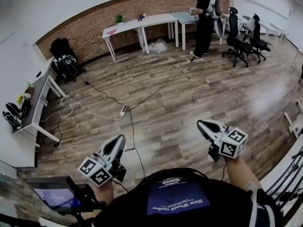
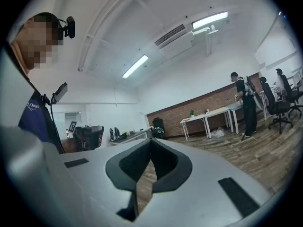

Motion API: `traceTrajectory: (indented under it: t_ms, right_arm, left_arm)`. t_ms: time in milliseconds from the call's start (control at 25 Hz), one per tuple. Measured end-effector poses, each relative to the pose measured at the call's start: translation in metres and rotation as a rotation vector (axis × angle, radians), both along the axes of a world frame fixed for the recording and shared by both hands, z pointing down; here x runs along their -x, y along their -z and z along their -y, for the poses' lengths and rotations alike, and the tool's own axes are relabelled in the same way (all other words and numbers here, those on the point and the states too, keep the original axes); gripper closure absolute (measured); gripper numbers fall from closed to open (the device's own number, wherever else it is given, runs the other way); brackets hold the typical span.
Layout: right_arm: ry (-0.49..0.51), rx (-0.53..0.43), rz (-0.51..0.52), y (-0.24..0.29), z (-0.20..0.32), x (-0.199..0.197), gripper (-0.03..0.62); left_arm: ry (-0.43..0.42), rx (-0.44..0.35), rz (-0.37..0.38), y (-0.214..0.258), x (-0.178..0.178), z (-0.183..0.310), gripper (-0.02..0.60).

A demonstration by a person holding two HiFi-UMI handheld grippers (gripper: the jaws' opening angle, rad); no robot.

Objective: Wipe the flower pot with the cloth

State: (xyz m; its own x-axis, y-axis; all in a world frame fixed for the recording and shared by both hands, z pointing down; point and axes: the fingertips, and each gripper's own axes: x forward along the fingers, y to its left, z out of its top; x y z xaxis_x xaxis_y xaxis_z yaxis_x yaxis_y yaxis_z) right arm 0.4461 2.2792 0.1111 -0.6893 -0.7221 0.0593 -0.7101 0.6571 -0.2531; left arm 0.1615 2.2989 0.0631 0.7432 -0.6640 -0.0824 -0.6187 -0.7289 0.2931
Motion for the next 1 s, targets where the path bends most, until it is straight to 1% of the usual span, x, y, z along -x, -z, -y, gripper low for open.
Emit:
traceTrajectory:
  t_ms: [200, 320, 440, 520, 680, 880, 1000]
  right_arm:
    - [0.020, -0.013, -0.029, 0.000, 0.039, 0.046, 0.599]
    - [0.023, -0.035, -0.040, 0.018, 0.070, 0.082, 0.599]
    - [0.014, -0.045, -0.038, 0.032, 0.103, 0.114, 0.599]
    - [0.009, -0.046, -0.024, 0.035, 0.126, 0.135, 0.599]
    - [0.020, -0.051, -0.016, 0.033, 0.165, 0.180, 0.599]
    - [0.034, -0.049, -0.029, 0.031, 0.209, 0.214, 0.599]
    - [0.044, -0.036, -0.033, 0.024, 0.234, 0.216, 0.599]
  left_arm:
    - [0.016, -0.008, -0.025, -0.007, 0.044, 0.034, 0.586]
    - [0.024, -0.008, -0.033, 0.000, 0.082, 0.065, 0.586]
    - [0.038, -0.028, -0.020, 0.011, 0.124, 0.094, 0.586]
    - [0.053, -0.037, -0.020, 0.013, 0.152, 0.112, 0.586]
    - [0.070, -0.023, -0.030, 0.007, 0.197, 0.146, 0.586]
    - [0.076, -0.017, -0.024, 0.002, 0.225, 0.185, 0.586]
    - [0.087, -0.011, -0.022, -0.001, 0.229, 0.205, 0.586]
